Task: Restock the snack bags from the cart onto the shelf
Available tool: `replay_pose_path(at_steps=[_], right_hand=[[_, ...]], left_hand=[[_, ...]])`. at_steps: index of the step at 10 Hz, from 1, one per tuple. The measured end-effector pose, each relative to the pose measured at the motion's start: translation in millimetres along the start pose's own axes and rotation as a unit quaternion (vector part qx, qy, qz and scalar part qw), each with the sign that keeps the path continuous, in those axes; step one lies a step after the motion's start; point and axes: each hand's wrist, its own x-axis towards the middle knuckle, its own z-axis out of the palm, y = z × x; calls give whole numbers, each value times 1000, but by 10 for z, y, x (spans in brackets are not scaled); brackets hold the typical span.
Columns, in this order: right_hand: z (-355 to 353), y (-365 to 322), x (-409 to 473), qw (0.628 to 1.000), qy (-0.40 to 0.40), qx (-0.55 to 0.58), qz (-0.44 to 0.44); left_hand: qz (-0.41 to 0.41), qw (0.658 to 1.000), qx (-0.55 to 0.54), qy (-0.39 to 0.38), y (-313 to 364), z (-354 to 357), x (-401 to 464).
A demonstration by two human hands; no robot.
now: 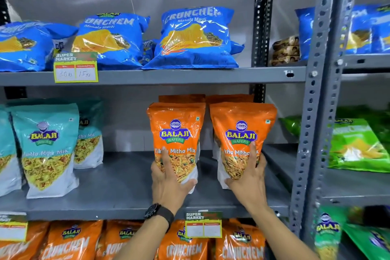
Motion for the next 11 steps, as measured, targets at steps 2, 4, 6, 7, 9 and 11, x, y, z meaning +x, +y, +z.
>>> replay_pose_path(at_steps=[2,4,6,7,9,11], right_hand=[[-22,-89,-103,995,45,-77,-41],[72,-216,-61,995,22,-98,-17],[94,-98,-18,996,18,-79,-22],[76,-35,-58,997,26,-73,-28],[42,-77,-101,997,19,-74,-23],[-20,-183,-131,995,3,-93,-22]], left_hand=[[-38,999,-1,-15,70,70,-96],[-25,999,9,-36,65,155,-62],[-4,999,21,-30,24,152,-43],[2,999,31,-21,14,151,-95],[-11,998,39,-39,39,142,-122],[-14,997,13,-71,44,6,-152]])
